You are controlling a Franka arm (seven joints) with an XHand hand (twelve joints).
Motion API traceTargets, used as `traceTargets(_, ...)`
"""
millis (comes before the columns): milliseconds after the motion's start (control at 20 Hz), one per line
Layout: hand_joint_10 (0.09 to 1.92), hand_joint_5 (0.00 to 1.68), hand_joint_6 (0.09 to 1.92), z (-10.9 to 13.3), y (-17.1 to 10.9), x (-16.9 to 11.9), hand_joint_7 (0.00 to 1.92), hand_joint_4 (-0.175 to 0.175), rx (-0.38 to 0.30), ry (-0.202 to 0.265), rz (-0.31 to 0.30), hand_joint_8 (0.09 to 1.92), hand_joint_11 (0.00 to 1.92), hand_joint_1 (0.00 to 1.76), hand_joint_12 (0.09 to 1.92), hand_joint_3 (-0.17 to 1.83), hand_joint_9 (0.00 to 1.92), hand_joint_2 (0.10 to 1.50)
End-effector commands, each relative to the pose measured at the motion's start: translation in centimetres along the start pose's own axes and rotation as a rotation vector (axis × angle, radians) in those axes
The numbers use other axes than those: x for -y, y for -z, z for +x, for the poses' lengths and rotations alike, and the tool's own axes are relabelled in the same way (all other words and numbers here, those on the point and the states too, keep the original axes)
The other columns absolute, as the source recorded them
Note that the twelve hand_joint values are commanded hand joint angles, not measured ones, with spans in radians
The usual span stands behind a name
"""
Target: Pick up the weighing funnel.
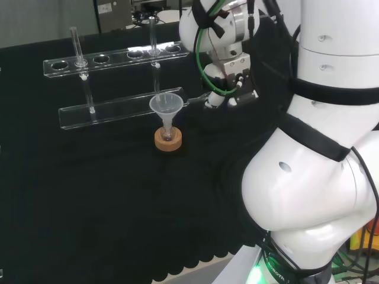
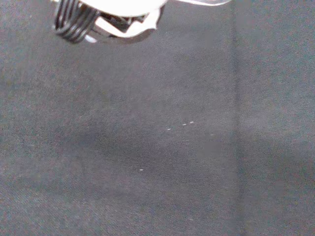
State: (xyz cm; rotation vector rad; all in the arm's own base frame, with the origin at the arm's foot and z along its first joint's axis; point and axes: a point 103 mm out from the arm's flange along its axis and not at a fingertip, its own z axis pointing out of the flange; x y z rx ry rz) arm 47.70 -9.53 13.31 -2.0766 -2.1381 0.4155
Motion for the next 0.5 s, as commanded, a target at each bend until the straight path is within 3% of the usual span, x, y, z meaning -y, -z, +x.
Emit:
traceTargets(50, 0.42, 1.1, 0.97, -1.9, 2.1, 3.8, 0.89, 0.034, 0.03, -0.052, 0.009, 0.76, 0.93, 1.12, 0.97, 0.67, 1.1, 0.73)
traceTargets(500, 0.42, 1.1, 0.97, -3.2, 5.9, 8.3, 0.89, 0.039, 0.044, -0.101, -0.019, 0.76, 0.92, 1.12, 0.97, 0.68, 1.1, 0.73)
